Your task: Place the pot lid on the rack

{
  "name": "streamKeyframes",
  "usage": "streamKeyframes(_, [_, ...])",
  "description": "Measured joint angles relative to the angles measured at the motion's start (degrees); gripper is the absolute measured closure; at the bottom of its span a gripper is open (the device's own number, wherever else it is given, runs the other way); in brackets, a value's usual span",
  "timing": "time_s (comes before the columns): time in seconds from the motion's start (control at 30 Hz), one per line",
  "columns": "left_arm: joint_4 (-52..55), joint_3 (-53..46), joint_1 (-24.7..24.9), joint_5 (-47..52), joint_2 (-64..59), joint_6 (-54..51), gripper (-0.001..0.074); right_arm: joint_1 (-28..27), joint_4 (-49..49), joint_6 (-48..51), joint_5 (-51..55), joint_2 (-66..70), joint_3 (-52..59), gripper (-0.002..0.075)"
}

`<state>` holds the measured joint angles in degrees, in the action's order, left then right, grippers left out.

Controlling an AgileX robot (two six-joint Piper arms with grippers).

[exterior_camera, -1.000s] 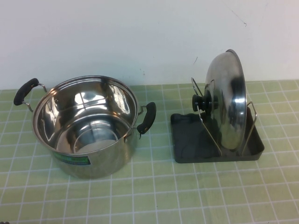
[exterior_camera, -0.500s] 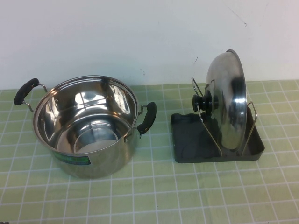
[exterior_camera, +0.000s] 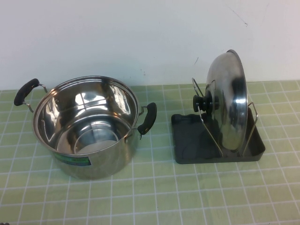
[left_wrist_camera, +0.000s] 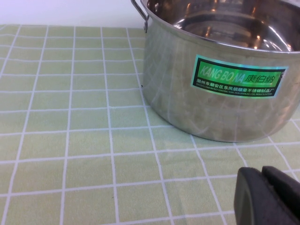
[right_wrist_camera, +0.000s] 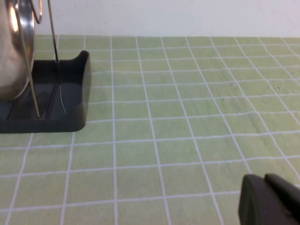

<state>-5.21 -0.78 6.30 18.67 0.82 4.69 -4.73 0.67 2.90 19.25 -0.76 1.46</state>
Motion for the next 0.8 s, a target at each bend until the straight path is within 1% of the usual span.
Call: streamKeyframes(0.8, [0.0, 0.0, 0.0, 0.0, 0.0, 0.1, 0.0737, 0.0, 0.4, 1.1, 0.1, 0.0, 0.0, 0.0726])
